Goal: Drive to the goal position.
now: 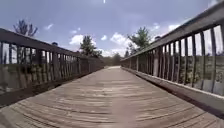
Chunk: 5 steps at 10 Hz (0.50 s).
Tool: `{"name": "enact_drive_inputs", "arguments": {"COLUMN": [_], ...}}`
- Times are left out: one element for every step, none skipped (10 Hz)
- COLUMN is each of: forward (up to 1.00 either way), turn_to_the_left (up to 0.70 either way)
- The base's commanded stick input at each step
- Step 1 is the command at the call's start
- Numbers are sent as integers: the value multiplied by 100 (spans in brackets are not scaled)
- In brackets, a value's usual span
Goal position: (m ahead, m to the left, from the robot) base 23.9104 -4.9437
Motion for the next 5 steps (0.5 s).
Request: {"name": "enact_drive_inputs", "arguments": {"forward": [50,50,50,50,50], "turn_to_the_left": [1,1,1,1,1]}}
